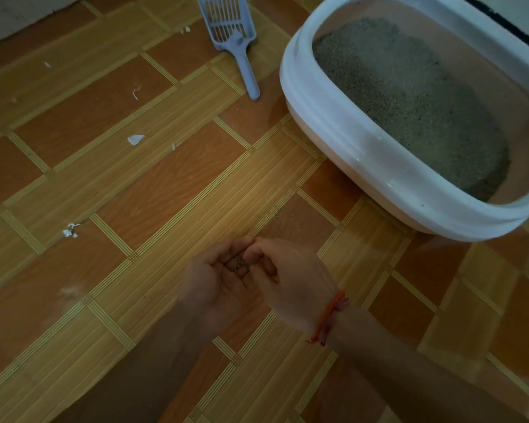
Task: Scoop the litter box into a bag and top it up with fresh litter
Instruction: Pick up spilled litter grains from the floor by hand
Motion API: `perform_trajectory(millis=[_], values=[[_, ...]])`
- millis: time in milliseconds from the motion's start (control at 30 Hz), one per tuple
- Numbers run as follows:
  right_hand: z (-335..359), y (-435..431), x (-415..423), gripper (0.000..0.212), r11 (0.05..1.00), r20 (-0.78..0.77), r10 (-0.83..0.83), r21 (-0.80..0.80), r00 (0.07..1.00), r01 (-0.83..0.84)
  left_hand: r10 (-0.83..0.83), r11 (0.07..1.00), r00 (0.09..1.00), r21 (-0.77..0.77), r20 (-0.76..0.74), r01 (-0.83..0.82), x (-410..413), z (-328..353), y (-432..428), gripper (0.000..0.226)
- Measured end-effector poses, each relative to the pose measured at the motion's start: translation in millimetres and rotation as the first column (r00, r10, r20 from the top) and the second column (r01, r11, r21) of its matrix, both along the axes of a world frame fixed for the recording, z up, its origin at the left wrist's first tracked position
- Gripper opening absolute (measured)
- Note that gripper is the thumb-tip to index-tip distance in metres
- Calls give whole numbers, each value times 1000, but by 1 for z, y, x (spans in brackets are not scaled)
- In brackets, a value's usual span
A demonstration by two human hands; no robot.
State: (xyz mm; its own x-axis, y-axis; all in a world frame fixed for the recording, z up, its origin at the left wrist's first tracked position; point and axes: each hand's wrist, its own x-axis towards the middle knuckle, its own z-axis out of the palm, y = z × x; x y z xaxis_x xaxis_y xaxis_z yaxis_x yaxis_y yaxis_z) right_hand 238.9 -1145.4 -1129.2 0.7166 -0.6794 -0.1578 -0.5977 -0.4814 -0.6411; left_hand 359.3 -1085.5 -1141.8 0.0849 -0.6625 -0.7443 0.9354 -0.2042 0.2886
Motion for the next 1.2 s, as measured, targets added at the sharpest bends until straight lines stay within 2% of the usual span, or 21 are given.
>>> perform_trajectory(millis=[67,133,200,267,367,767,1200], values=[[1,-5,-3,9,999,27,-42,-15,999,42,7,1000,1000,-5,-16,-7,1,-2,0,43],[-1,-19,-7,7,985,25,-159,-57,987,160,23,1000,998,10,-50,-23,1,-2,0,38],[-6,-37,-14,6,961,-16,-265,-88,964,262,30,999,997,35,-65,-27,0,1,0,35],[-12,-54,-19,3,952,-99,-300,-97,949,291,32,998,998,53,-63,-29,-1,4,-1,33],[-21,-69,-23,4,951,-153,-300,-120,941,284,30,997,998,66,-56,-27,-1,5,-1,33],[-34,-77,-17,4,961,-142,-250,-157,958,228,38,996,998,89,-53,-33,0,4,-2,33],[-34,-78,-11,13,967,-269,-184,-222,945,125,34,997,998,71,-56,-30,0,-1,-1,31]])
